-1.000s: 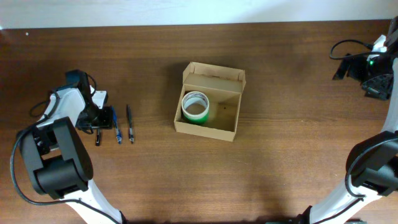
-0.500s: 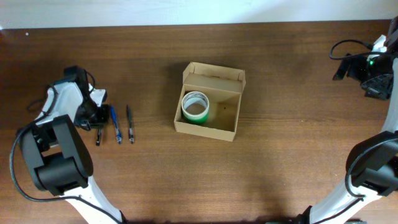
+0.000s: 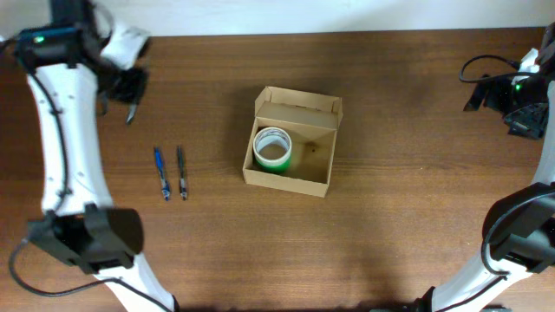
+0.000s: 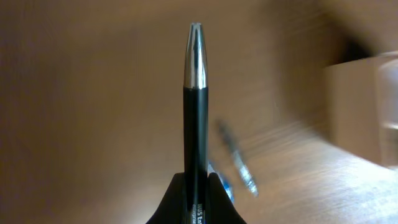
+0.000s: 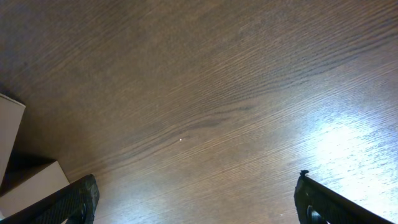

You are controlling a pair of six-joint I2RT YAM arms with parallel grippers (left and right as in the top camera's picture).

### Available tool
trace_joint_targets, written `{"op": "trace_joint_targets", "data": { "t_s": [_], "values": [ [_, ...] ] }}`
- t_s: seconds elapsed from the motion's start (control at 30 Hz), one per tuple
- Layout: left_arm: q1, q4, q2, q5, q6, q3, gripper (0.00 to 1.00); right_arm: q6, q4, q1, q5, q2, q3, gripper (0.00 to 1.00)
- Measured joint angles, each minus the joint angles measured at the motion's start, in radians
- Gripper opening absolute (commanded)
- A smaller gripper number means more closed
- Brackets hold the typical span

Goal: Pack container
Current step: 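Grasp the black pen with the left gripper and lift it, then lower the black pen into the box and open the left gripper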

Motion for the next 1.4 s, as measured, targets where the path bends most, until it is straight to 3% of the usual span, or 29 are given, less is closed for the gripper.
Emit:
{"op": "trace_joint_targets", "data": {
  "t_s": [0.27, 0.5, 0.83, 1.4],
  "values": [
    [-0.420, -0.037, -0.068, 0.069, 0.309, 0.100, 0.02, 0.000, 0.000, 0.000, 0.000, 0.000, 0.000, 0.99],
    [-0.639, -0.044, -0.061, 0.073, 0.472, 0.023, 0.02, 0.001, 0.000, 0.000, 0.000, 0.000, 0.000, 0.99],
    [-0.681, -0.078, 0.079, 0.072, 0.549, -0.097, 0.02, -0.001, 0.000, 0.000, 0.000, 0.000, 0.000, 0.99],
    [-0.681, -0.181, 0.330, 0.056, 0.565, -0.108, 0.03, 0.000, 0.000, 0.000, 0.000, 0.000, 0.000, 0.99]
  ]
}}
